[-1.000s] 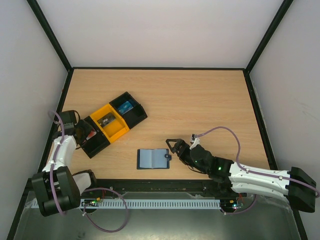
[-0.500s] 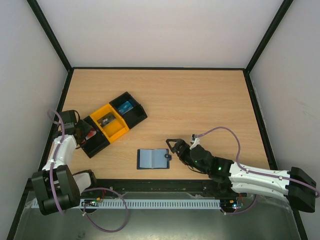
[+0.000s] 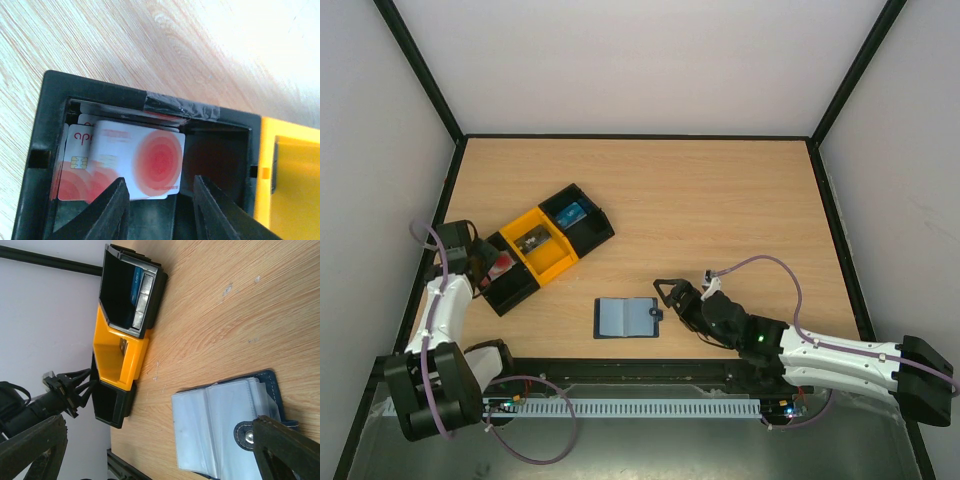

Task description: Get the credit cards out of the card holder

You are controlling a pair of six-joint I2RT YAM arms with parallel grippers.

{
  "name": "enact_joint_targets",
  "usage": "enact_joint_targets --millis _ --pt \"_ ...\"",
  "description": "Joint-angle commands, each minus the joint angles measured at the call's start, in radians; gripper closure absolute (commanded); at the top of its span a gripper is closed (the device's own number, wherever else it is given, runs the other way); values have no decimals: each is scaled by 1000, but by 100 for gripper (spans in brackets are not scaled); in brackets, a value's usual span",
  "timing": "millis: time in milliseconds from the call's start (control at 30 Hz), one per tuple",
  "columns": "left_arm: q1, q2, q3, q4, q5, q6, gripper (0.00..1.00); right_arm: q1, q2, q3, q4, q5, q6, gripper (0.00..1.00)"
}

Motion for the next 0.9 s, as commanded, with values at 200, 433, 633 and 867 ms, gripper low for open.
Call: enact_joint_targets --millis 200,433,633,867 --pt "-2 -115 49 -60 -45 10 46 -2 -5 -9 2 14 6 2" --pt "-54 -226 98 -75 62 84 0 -1 12 71 -144 47 -130 2" --pt "-161 -327 64 -38 257 114 0 -2 -12 182 -317 142 -286 2" --pt "-443 -422 2 59 297 6 0 -2 -6 326 -475 236 -385 2"
